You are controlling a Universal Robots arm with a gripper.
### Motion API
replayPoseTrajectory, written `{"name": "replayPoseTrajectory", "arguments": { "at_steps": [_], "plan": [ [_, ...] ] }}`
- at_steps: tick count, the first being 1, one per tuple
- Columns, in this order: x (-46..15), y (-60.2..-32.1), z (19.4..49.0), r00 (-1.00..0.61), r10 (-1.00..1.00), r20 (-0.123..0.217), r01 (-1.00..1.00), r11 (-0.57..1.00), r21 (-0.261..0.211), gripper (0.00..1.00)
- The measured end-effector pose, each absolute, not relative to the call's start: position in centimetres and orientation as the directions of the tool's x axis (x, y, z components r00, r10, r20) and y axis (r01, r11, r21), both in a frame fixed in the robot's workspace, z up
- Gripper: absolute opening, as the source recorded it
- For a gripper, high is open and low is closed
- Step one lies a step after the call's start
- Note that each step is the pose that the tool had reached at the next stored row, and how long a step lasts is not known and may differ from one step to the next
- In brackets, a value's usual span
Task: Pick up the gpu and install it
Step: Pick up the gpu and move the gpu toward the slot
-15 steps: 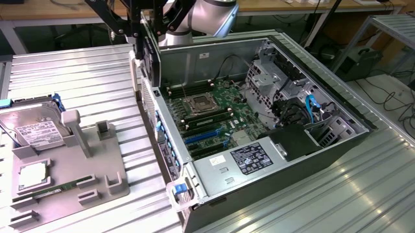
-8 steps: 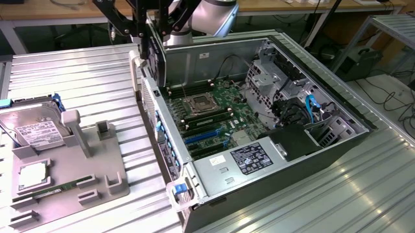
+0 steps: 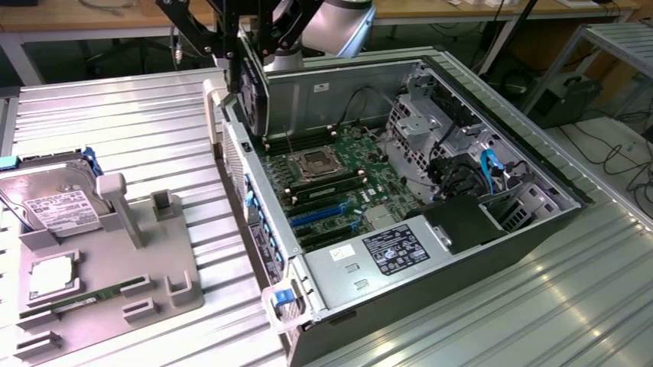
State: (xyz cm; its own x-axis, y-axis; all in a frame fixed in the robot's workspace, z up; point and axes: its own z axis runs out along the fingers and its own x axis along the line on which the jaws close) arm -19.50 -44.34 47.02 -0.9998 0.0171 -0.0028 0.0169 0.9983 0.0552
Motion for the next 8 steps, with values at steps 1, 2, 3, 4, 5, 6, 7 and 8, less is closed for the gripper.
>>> {"name": "replayPoseTrajectory", "arguments": {
  "at_steps": [1, 2, 3, 4, 5, 6, 7, 8],
  "plan": [
    [-19.42, -44.34, 47.01, -1.000, 0.017, -0.003, 0.017, 0.998, 0.055, 0.28],
    [-19.33, -44.34, 47.01, -1.000, 0.017, -0.003, 0.017, 0.998, 0.055, 0.28],
    [-19.24, -44.34, 47.00, -1.000, 0.017, -0.003, 0.017, 0.998, 0.055, 0.28],
    [-19.15, -44.34, 46.99, -1.000, 0.017, -0.003, 0.017, 0.998, 0.055, 0.28],
    [-19.05, -44.34, 46.98, -1.000, 0.017, -0.003, 0.017, 0.998, 0.055, 0.28],
    [-18.94, -44.34, 46.97, -1.000, 0.017, -0.003, 0.017, 0.998, 0.055, 0.28],
    [-18.80, -44.34, 46.95, -1.000, 0.017, -0.003, 0.017, 0.998, 0.055, 0.28],
    [-18.71, -44.34, 46.94, -1.000, 0.017, -0.003, 0.017, 0.998, 0.055, 0.28]
  ]
}}
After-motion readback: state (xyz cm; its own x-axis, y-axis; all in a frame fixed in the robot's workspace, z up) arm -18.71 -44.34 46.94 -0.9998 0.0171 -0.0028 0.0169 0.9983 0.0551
